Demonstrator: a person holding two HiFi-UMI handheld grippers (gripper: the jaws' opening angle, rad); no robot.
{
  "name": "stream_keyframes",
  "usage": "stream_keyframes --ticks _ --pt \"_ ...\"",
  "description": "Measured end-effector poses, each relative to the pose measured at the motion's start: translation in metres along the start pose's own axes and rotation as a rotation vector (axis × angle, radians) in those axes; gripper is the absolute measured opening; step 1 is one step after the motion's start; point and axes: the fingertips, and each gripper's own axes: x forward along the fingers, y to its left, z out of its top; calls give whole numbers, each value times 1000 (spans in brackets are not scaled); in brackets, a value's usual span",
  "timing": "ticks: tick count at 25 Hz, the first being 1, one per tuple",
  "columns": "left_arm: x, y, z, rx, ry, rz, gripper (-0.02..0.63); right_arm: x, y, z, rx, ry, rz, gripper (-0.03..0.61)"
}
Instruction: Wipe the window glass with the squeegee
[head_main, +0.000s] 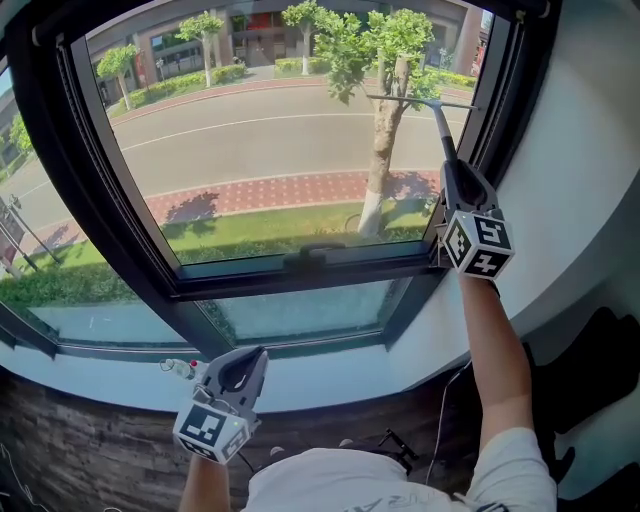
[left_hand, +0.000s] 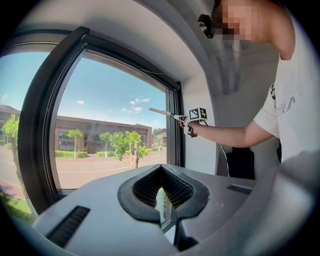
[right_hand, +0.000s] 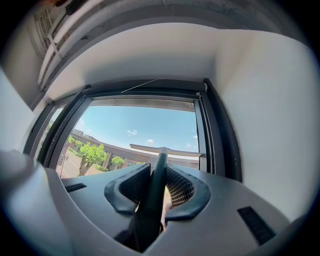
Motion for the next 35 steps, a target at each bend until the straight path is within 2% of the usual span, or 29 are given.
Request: stream_keyframes --ticks 16,35 --pt "-7 10 0 -1 -1 31 17 -18 11 -45 16 75 7 100" --pt "-8 10 -4 -8 17 46 17 -49 26 -127 24 203 24 100"
